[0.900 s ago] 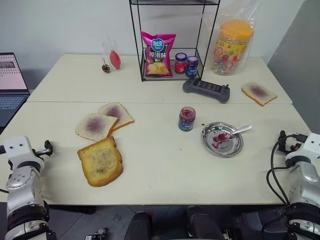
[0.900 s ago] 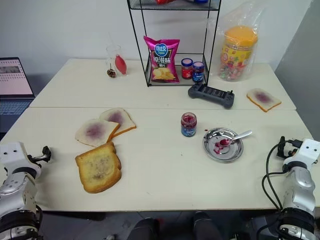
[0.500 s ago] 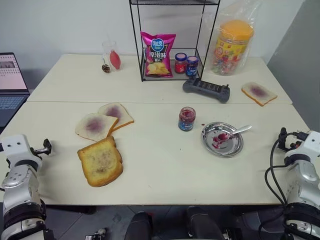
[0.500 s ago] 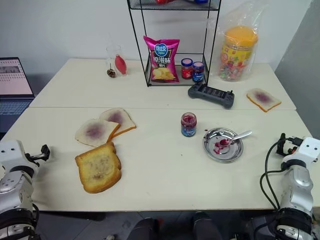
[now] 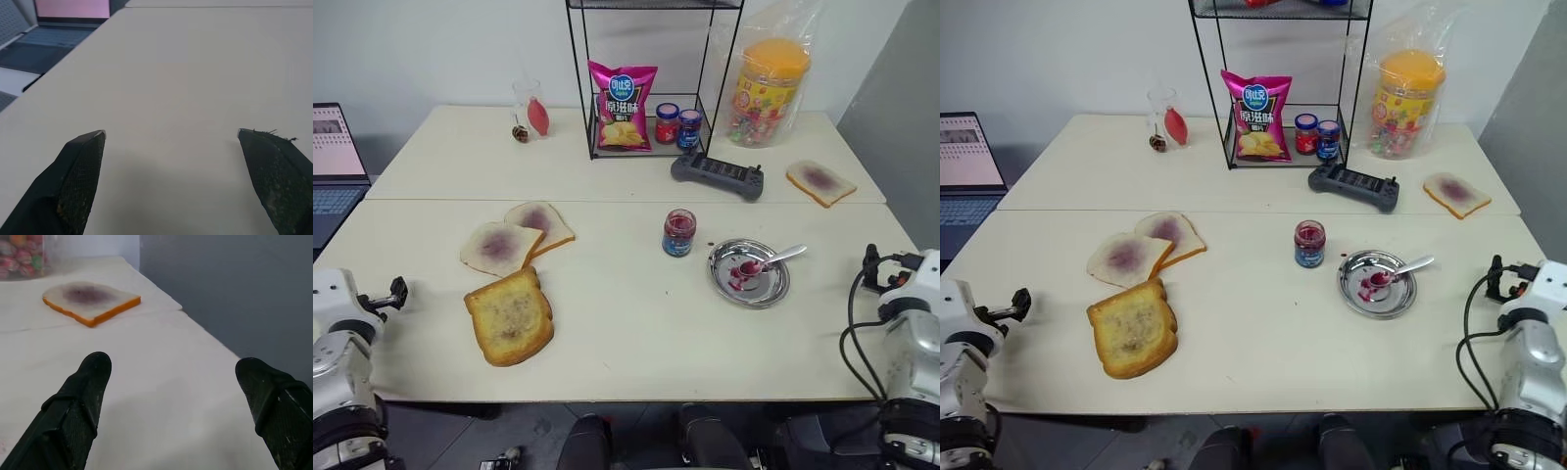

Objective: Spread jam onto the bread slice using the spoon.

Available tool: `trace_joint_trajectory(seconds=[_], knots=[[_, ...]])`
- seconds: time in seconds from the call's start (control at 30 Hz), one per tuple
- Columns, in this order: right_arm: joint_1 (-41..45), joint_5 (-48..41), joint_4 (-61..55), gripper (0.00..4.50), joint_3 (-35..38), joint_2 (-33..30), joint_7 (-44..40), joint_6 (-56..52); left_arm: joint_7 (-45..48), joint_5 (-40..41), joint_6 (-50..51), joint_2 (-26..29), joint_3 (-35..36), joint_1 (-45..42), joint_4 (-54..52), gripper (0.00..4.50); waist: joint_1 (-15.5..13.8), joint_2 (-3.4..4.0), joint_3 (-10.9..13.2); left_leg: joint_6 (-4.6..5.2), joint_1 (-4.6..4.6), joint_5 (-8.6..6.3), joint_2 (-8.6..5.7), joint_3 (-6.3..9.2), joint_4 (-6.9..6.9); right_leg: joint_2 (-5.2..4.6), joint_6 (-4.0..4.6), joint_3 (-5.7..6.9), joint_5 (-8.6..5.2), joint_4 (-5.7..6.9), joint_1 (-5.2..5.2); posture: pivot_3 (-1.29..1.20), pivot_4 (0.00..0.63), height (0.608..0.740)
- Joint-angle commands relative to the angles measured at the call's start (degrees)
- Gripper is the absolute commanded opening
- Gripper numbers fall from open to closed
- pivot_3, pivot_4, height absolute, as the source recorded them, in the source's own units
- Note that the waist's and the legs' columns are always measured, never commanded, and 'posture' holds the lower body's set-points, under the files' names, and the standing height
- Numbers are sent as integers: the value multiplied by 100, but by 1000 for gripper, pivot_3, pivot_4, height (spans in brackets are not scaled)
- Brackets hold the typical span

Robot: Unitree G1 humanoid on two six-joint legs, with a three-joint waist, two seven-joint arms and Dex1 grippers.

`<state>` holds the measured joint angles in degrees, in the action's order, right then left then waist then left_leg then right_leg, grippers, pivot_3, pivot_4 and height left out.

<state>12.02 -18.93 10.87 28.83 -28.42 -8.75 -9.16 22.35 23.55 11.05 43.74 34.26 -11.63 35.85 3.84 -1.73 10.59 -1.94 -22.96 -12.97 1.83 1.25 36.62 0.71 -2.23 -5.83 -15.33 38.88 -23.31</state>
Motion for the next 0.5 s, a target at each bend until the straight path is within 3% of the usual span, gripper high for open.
trace_joint_trajectory(seconds=[0.03,0.17,0.27,0.5], knots=[[271,-1065,-1131,4444,-386,-874,-1864,-962,1777,1439,2281,875,490,278,-806,4500,77,0,11,0,-1,0,2,0,1,1,3,1,-2,4,-2,0,150,740],[173,-2321,-2077,4444,-674,-1825,-3125,-2612,2649,1729,3272,1435,438,604,-828,4500,100,-5,7,0,11,0,4,8,-28,-1,34,14,-24,1,-1,0,150,740],[466,-3484,-2834,4444,-1089,-2325,-3890,-3781,3591,1973,3825,1674,-15,833,-1436,4500,100,-3,10,0,17,0,3,11,-56,-1,43,18,-45,4,-7,0,150,740],[1105,-4229,-3716,4444,-2255,-2344,-4595,-4667,4138,1342,3630,1499,-1482,-136,-1524,4500,4,-9,11,-1,0,-1,8,41,-68,0,33,54,-52,4,-20,0,150,740]])
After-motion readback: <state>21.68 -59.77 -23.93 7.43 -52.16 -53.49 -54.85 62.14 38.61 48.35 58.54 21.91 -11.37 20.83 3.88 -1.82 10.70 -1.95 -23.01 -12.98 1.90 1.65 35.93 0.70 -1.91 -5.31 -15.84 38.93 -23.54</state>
